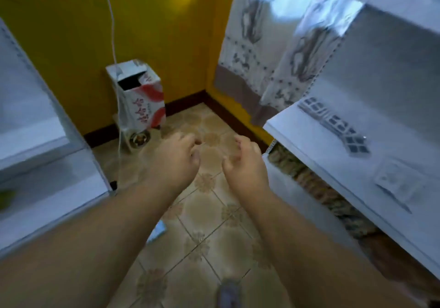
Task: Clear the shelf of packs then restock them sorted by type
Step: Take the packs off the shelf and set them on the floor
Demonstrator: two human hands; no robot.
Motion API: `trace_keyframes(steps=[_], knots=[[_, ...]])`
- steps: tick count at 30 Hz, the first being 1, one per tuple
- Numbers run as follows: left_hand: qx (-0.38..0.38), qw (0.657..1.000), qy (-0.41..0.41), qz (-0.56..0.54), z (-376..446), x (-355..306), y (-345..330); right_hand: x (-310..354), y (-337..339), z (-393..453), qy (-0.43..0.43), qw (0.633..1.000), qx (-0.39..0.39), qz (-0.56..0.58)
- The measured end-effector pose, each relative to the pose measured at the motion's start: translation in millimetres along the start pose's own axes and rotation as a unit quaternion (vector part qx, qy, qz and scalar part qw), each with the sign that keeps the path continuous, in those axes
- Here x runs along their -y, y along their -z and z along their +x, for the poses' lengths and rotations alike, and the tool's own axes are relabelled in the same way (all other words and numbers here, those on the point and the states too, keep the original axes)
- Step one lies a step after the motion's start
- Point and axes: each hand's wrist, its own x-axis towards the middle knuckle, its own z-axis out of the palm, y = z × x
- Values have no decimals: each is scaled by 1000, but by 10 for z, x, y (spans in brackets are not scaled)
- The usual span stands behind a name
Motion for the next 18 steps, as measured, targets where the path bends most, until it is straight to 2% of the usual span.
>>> trace_keyframes(steps=[7,12,15,18], knots=[[-5,987,-149,-53,111,-1629,-49,-344,1570,-158,-35,989,-147,-4],[-41,968,-210,-132,326,-2733,-27,-594,2556,-153,-41,970,-239,-10],[-40,952,-264,-149,521,-3220,34,-596,3012,-85,-32,958,-284,-10],[-42,942,-286,-169,853,-3529,63,-535,3328,99,-12,951,-307,-14]])
